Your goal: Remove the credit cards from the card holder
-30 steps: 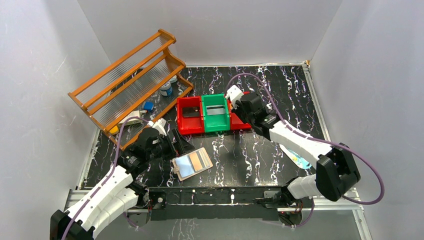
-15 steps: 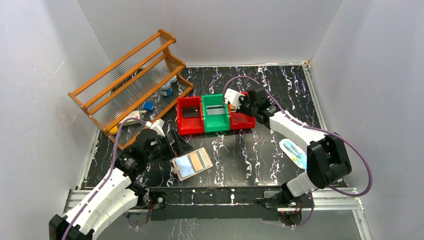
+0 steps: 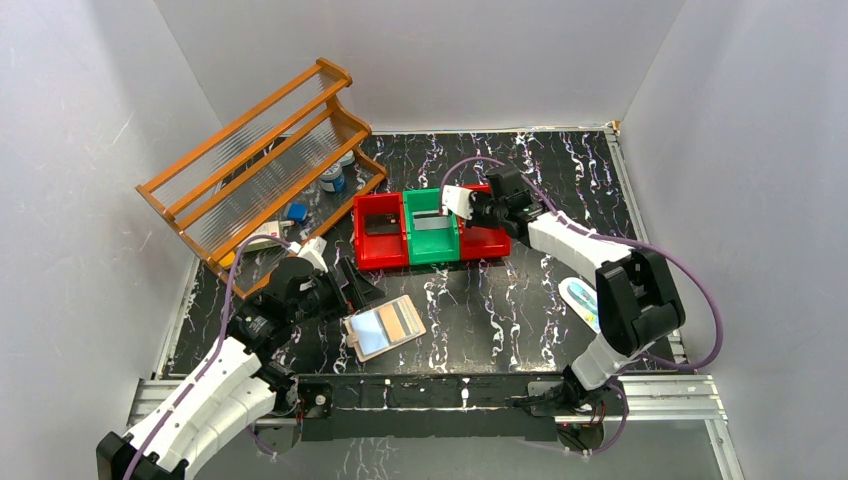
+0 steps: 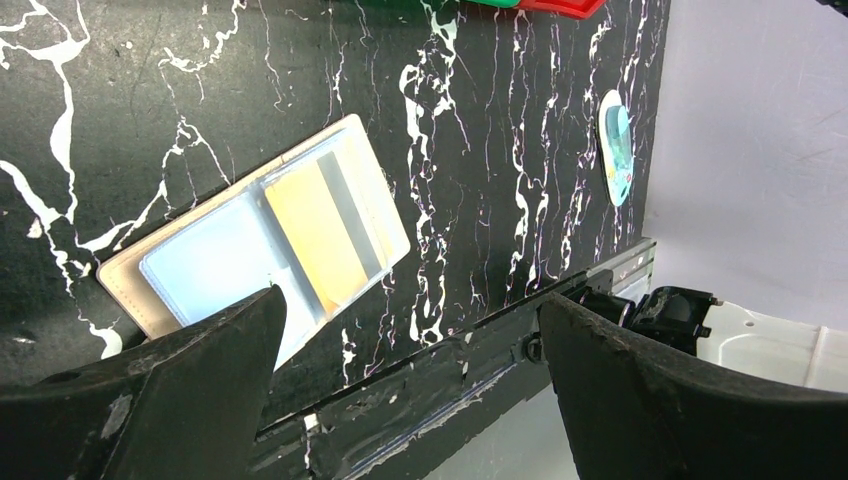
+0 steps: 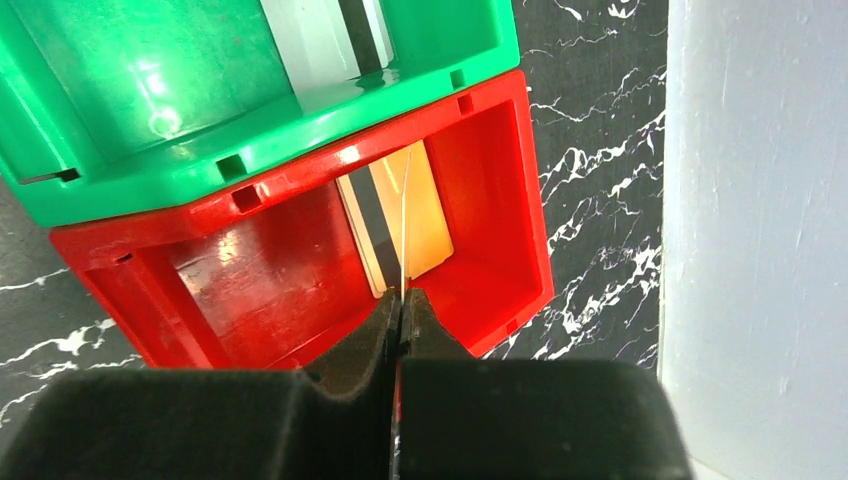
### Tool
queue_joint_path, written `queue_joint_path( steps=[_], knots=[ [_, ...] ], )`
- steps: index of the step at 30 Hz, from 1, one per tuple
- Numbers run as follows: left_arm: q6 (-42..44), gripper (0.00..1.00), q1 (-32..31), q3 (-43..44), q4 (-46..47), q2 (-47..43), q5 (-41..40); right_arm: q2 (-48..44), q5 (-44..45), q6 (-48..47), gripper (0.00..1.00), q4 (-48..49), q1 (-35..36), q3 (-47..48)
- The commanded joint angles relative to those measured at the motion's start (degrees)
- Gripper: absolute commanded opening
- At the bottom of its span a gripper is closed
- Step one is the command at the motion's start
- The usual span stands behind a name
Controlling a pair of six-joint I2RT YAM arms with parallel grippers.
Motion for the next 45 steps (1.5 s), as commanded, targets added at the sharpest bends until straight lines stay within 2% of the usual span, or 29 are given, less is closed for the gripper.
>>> queue_joint_path(
  steps=[1, 25, 29, 39, 45],
  knots=[
    [0.74, 0.98, -0.06, 2.92, -2.15, -1.29, -0.78, 1.62, -2.83, -4.36, 0.0, 4.48, -0.88, 3.06],
    [0.82, 0.98, -0.07, 3.56, -3.58, -1.84, -2.78, 17.26, -0.29, -9.1, 0.0, 9.11, -1.89, 10.05],
    [0.97, 0.98, -0.06, 3.45, -3.63, -1.14, -2.58, 16.82, -0.58, -9.19, 0.07, 8.54, -1.9, 8.93],
    [-0.03, 0.98, -0.04, 2.08, -2.94, -1.26, -2.05, 17.04, 0.66, -8.38, 0.14, 3.97, -1.93, 9.02],
    [-0.42, 0.99, -0.03, 1.59, -2.6, -1.0, -1.47, 15.94, 0.3, -6.93, 0.26, 2.03, -1.94, 8.59]
  ],
)
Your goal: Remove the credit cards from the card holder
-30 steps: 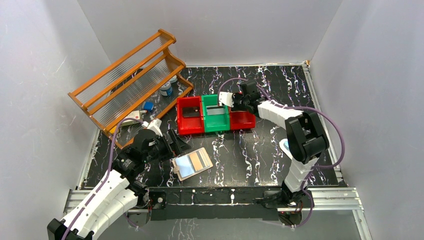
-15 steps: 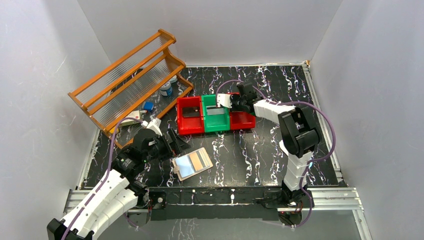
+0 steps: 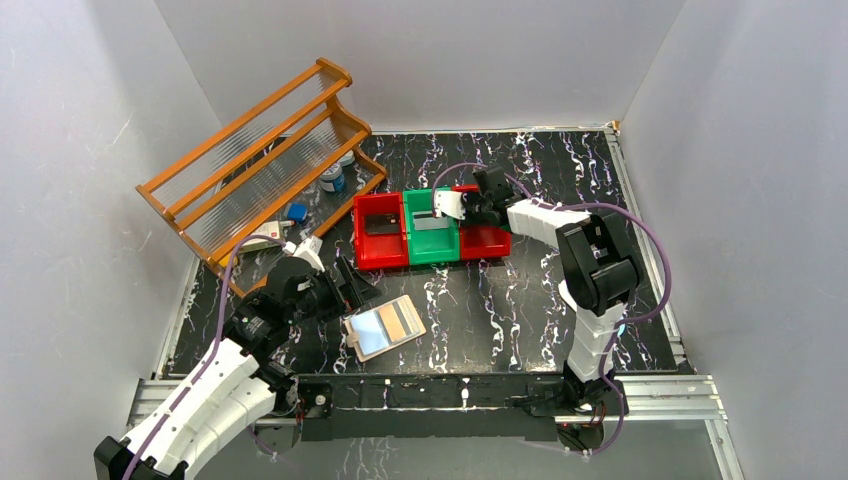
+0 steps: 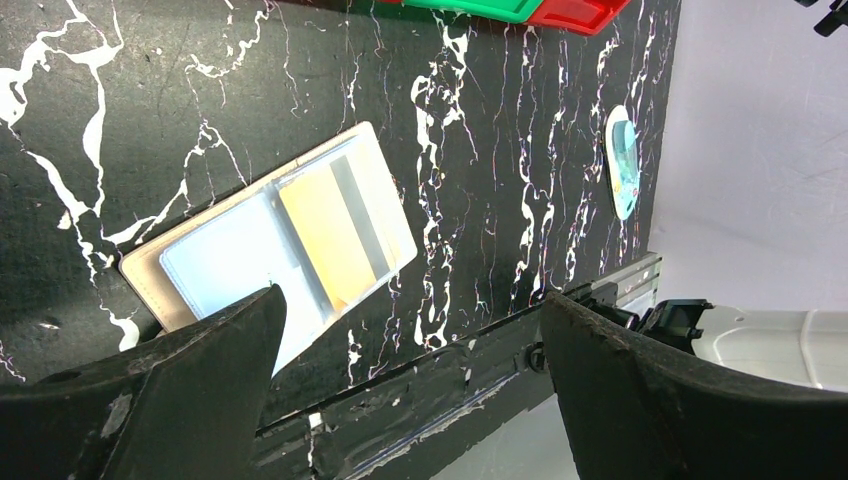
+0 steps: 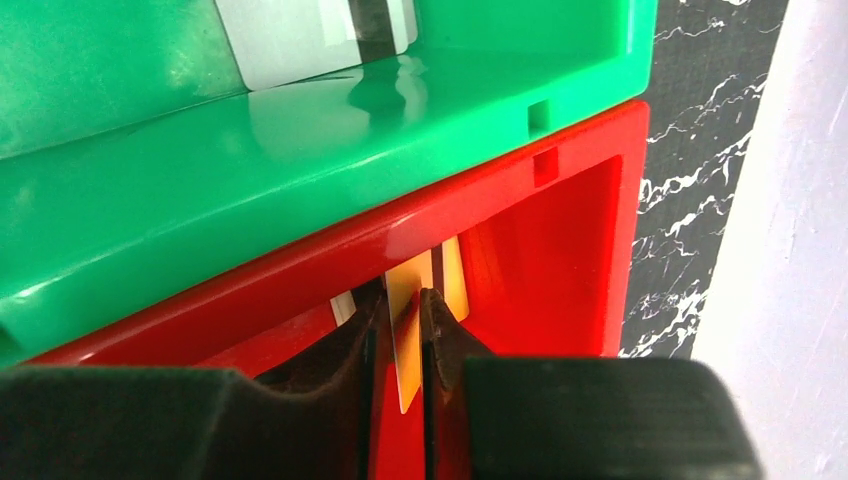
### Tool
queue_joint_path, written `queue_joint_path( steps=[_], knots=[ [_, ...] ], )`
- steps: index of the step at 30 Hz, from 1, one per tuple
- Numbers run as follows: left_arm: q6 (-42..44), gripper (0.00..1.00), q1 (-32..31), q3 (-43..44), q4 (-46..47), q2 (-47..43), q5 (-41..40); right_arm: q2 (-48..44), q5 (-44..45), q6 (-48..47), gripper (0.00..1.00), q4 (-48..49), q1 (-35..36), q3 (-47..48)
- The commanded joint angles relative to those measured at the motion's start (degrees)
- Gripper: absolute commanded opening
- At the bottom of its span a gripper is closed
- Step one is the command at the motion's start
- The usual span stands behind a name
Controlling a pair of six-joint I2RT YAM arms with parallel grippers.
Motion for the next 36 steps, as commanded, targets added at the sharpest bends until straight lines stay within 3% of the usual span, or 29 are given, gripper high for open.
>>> queue_joint_path(
  steps=[1, 8, 16, 20, 27, 31, 36],
  knots=[
    [-0.32, 0.98, -0.07, 0.01, 0.4, -0.1, 1.05, -1.72, -0.54, 0.85, 0.28, -1.77, 0.06, 1.06],
    [-0.44, 0.98, -0.06, -0.33, 0.29, -0.45, 1.23, -3.1, -1.55, 3.2, 0.42, -2.78, -0.04, 1.58],
    [-0.55, 0.98, -0.02, -0.56, 0.4, -0.28, 1.54, -8.59, -1.24, 7.41, 0.47, -0.42, 0.01, 0.78],
    [-0.55, 0.98, -0.08, -0.67, 0.47, -0.28, 1.71, -13.89, 0.3, 14.28, 0.49, 3.06, 0.23, -0.76],
    [-2.17, 0.98, -0.08, -0.72, -3.38, -0.98, -2.34, -28.44, -2.4, 45.66, 0.6, 11.0, 1.26, -7.65],
    [-2.9, 0.98, -0.01, -0.3, -7.6, 0.11, -5.21, -32.77, -11.65, 65.69, 0.75, 3.72, 1.21, -8.73],
    [-3.22, 0.98, -0.06, 0.04, -7.99, 1.57, -4.99, -33.35, -23.38, 96.39, 0.72, 8.06, 1.37, -15.86]
  ],
)
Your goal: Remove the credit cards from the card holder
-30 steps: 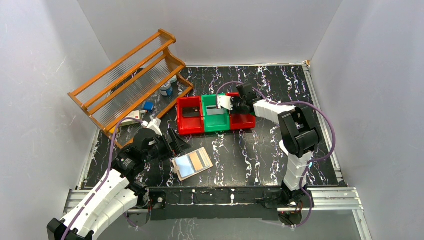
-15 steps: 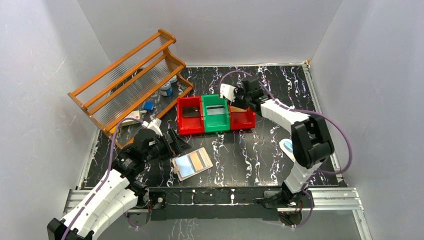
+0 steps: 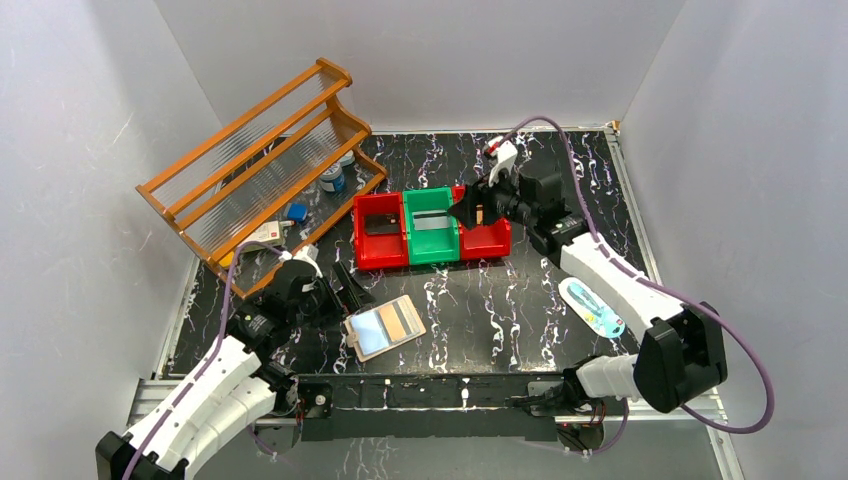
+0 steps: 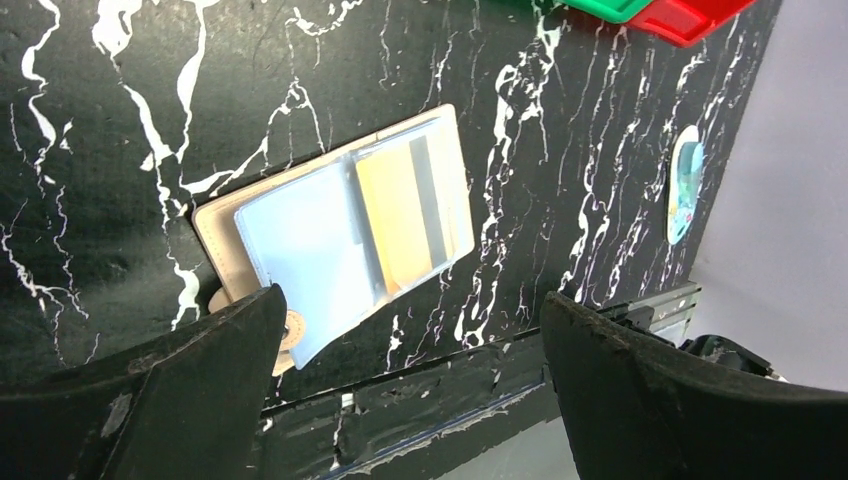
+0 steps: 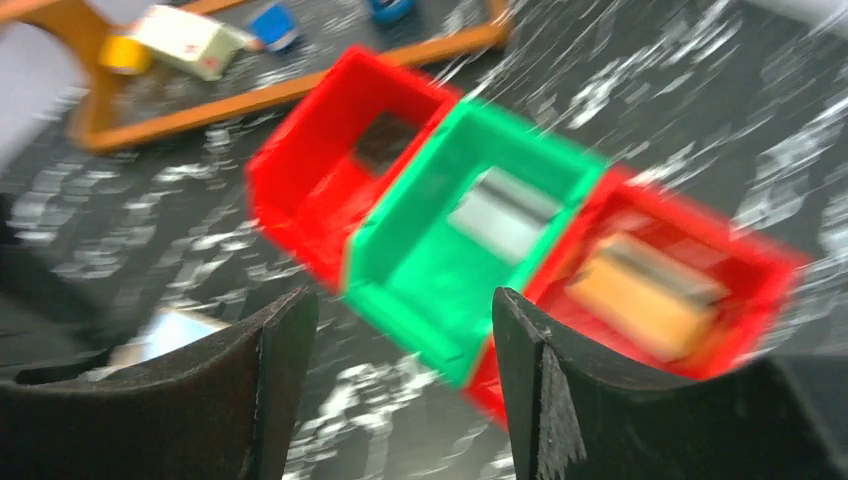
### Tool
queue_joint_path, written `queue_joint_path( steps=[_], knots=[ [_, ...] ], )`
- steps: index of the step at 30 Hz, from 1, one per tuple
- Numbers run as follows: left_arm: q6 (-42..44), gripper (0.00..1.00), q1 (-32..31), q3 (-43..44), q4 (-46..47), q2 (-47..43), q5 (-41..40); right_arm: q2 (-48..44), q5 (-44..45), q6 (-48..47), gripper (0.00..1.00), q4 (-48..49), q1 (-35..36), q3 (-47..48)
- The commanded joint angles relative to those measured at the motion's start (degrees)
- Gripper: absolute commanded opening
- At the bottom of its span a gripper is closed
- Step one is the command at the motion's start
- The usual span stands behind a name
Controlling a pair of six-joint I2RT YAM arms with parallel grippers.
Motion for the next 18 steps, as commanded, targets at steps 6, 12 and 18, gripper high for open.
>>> queue_joint_path(
  steps=[6, 12, 18],
  knots=[
    [-2.78, 0.96, -0.08, -0.05, -4.73, 2.25, -2.97, -0.75, -0.66, 44.03, 0.67, 6.37, 13.24, -14.02],
    [-3.8, 0.92, -0.06, -0.66, -6.15, 5.13, -2.86, 2.96, 21.47, 46.84, 0.66, -11.42, 25.62, -7.56],
    [-4.04, 0.85, -0.06, -1.16, -6.88, 7.36, -3.25, 10.01, 27.71, 47.33, 0.68, -17.39, 31.61, -1.79]
  ],
)
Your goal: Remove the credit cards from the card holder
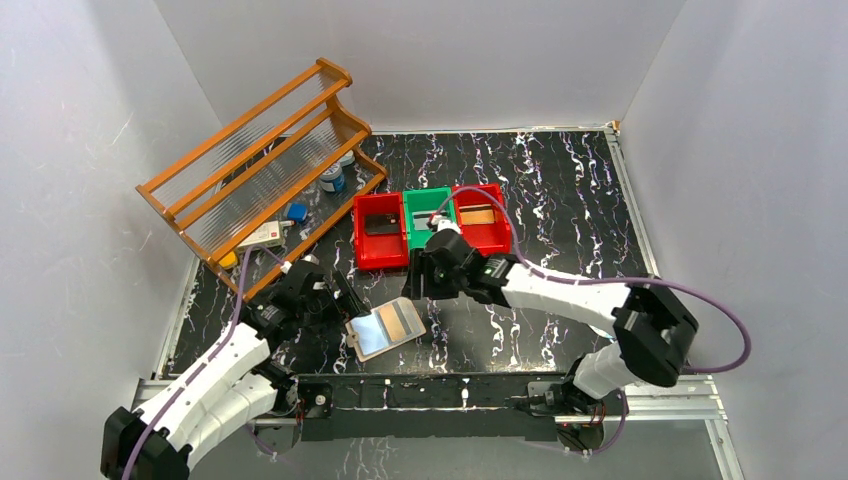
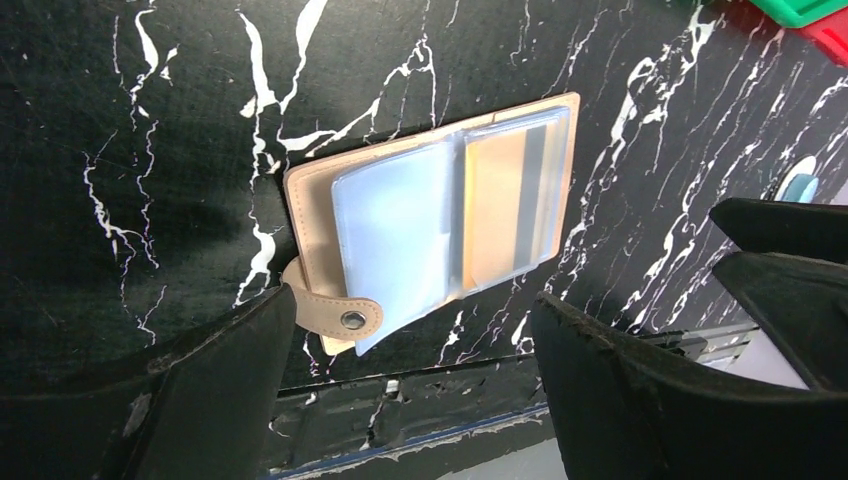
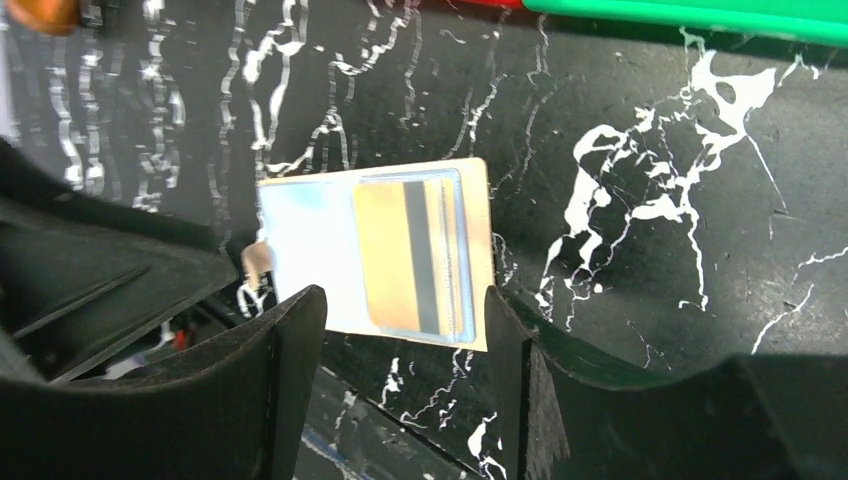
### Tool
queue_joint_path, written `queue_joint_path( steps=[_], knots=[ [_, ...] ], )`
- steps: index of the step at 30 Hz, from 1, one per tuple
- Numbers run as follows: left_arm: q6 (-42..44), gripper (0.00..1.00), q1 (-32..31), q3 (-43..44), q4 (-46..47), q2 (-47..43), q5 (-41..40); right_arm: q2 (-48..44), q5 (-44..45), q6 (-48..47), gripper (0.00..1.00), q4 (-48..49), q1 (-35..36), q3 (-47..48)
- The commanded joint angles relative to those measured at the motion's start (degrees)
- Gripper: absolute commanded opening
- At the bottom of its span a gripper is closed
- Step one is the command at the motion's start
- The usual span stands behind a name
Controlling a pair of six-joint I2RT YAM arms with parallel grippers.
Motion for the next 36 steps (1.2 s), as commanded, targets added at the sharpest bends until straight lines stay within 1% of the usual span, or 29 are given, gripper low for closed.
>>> queue_joint_path(
  steps=[1, 5, 7, 12, 16, 20, 23, 36],
  knots=[
    [-0.65, 0.84, -0.04, -0.64, -1.96, 1.05, -0.89, 4.22, 7.56, 1.97, 0.68, -4.79, 3.18, 4.4],
    [-0.38, 0.76, 0.0, -1.08, -1.57, 2.37, -0.83, 7.81, 4.24, 1.9, 0.68, -3.71, 4.04, 5.74],
    [-0.08, 0.72, -0.02, -1.07, -1.35, 3.02, -0.85, 9.08, 2.14, 3.68, 0.67, -2.4, 4.06, 5.44],
    [0.79, 0.68, -0.07, -1.53, -0.22, 5.15, -0.51, 10.4, -2.19, 5.11, 0.63, 1.74, 4.07, 3.91],
    [1.86, 0.65, -0.07, -1.6, 0.42, 7.69, -0.22, 10.97, -3.26, 5.46, 0.61, 3.31, 4.02, 3.19],
    [2.8, 0.57, -0.03, -1.82, 1.55, 10.37, 0.13, 12.12, -4.21, 6.1, 0.61, 3.8, 4.03, 3.2],
    [3.57, 0.54, -0.01, -1.87, 2.25, 11.89, 0.75, 12.69, -4.23, 6.94, 0.61, 3.91, 4.07, 2.94],
    [3.9, 0.36, -0.06, -5.1, 6.53, 14.25, 2.52, 15.75, -4.86, 7.14, 0.6, 1.85, 4.01, 4.0]
  ],
)
